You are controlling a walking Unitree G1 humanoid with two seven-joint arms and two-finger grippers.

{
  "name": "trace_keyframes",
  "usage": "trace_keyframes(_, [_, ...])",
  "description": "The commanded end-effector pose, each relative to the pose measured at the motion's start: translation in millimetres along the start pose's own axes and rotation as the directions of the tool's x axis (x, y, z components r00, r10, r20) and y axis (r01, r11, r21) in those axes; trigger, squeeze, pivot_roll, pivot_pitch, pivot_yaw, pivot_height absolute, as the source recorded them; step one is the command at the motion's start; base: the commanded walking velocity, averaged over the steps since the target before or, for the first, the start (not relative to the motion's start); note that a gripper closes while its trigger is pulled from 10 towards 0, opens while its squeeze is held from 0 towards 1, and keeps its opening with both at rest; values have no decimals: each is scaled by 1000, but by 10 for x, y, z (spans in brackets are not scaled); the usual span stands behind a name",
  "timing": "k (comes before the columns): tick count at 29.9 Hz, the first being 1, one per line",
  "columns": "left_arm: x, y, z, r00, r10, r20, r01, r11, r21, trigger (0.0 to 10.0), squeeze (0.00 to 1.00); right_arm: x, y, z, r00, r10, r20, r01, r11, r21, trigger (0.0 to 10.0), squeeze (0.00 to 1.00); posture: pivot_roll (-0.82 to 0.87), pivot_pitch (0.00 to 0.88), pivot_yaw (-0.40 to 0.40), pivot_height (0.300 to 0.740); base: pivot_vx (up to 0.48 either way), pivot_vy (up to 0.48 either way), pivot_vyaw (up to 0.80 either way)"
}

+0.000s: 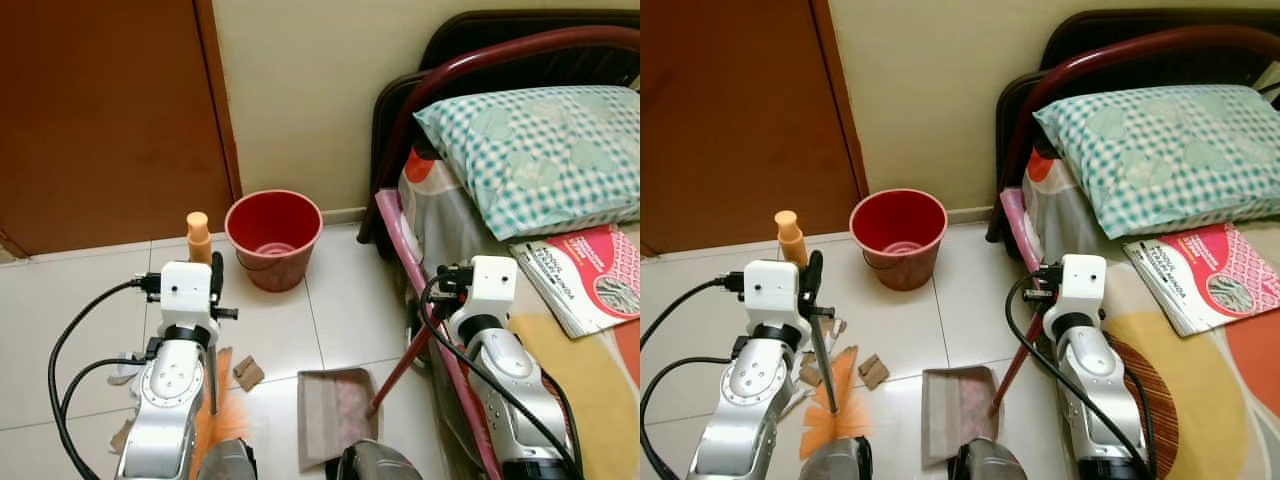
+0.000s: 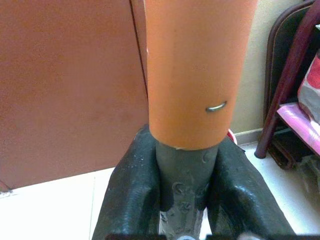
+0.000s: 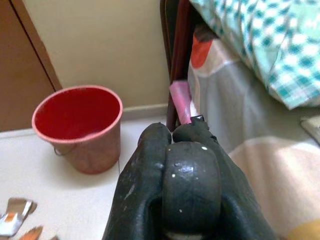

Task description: Sweep floor

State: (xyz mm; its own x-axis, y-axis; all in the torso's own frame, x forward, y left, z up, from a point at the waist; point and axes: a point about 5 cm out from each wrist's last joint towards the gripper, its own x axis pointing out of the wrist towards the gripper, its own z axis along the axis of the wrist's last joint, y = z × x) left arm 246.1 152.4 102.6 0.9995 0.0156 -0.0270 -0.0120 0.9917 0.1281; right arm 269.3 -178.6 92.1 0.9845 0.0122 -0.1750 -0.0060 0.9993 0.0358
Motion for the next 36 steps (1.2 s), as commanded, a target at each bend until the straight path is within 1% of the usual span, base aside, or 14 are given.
trace_keyframes(1, [11,-14,0,1000,3,-3,-4,1000,-3,10000,0,9,-47,7,1000,-16,17,16,1000,-7,10000,0,13,118,-63,740,-266,0,0])
trace_keyframes(11, [50,-24,49,1000,1,12,-1,1000,-3,10000,0,25,-35,4,999,-7,34,7,1000,-18,10000,0,4,127,-65,740,-267,0,0])
trace_keyframes(24, [93,-23,89,1000,11,21,-11,1000,-4,10000,0,94,-52,57,998,-9,57,11,1000,-28,10000,0,3,145,-67,740,-270,0,0])
trace_keyframes(25, [107,-22,110,1000,12,27,-12,1000,-4,10000,0,108,-48,74,998,-8,63,10,1000,-27,10000,0,-4,162,-64,740,-255,0,0])
trace_keyframes(27, [129,-17,156,999,17,40,-17,1000,-1,10000,0,130,-42,104,997,-7,74,9,1000,-27,10000,0,-7,170,-64,740,-251,0,0])
trace_keyframes(28, [144,-8,213,998,22,54,-23,1000,1,10000,0,142,-39,135,996,-7,84,9,1000,-27,10000,0,-14,185,-69,740,-244,0,0])
trace_keyframes(31, [160,-19,272,997,26,68,-26,1000,2,10000,0,148,-43,150,996,-9,90,11,1000,-29,10000,0,-11,194,-71,740,-81,0,0])
trace_keyframes(34, [194,-60,436,991,14,134,-16,1000,17,10000,0,136,-43,137,996,-15,91,17,999,-29,10000,0,4,193,-81,740,0,0,0])
trace_keyframes(36, [198,-45,461,989,15,150,-20,999,33,10000,0,131,-32,115,996,-17,85,19,1000,-22,10000,0,4,193,-81,740,0,0,0])
